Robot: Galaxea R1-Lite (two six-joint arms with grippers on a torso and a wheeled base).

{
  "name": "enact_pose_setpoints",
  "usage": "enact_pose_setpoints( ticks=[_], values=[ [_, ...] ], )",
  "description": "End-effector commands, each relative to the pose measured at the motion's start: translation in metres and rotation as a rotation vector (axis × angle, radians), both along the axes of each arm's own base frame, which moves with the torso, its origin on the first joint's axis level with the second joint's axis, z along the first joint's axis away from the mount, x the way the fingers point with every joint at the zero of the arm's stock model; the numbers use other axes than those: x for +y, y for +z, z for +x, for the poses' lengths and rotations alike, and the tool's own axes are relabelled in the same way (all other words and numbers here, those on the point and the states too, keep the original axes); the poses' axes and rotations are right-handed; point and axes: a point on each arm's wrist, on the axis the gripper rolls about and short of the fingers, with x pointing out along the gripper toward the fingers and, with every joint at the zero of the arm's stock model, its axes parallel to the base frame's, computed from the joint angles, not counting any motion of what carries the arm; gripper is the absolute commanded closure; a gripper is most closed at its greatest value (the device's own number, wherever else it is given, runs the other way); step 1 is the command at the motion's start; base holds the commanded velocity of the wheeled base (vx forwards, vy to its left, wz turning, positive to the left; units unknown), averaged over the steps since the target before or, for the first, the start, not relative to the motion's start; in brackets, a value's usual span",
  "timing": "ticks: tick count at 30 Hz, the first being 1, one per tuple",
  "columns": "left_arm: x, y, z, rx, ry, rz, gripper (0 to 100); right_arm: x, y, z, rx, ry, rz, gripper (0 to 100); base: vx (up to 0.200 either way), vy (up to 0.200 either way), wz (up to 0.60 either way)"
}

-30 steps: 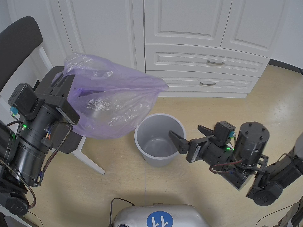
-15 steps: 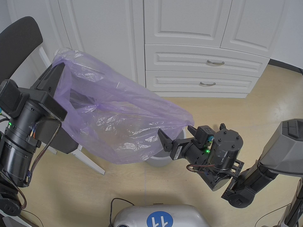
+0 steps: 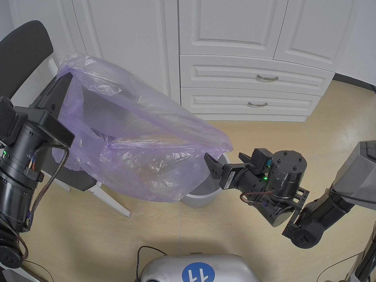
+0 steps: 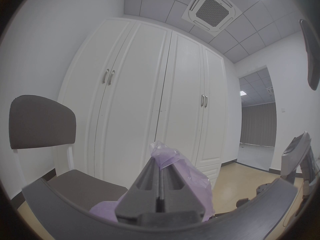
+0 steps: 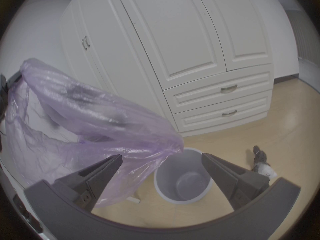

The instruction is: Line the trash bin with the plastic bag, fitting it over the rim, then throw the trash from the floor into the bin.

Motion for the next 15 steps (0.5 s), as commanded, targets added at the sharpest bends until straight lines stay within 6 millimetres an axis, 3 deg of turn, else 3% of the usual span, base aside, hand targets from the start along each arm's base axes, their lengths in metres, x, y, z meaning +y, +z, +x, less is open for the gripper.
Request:
enact_pose_setpoints(
  ticks=[1,6,15],
  values=[
    [0.003,0.003,-0.004,-0.015,0.001,-0.012,100,-0.014,0.022,0.004,0.068,0.050,0.133,0,0.000,0.000,0.00],
    [0.003,0.002,-0.004,-0.018,-0.015,0.000,100,-0.016,0.044,-0.003,0.192,0.121,0.238,0,0.000,0.000,0.00],
    [0.003,0.002,-0.004,-0.019,-0.023,0.002,100,-0.007,0.032,-0.001,0.222,0.124,0.226,0,0.000,0.000,0.00]
  ],
)
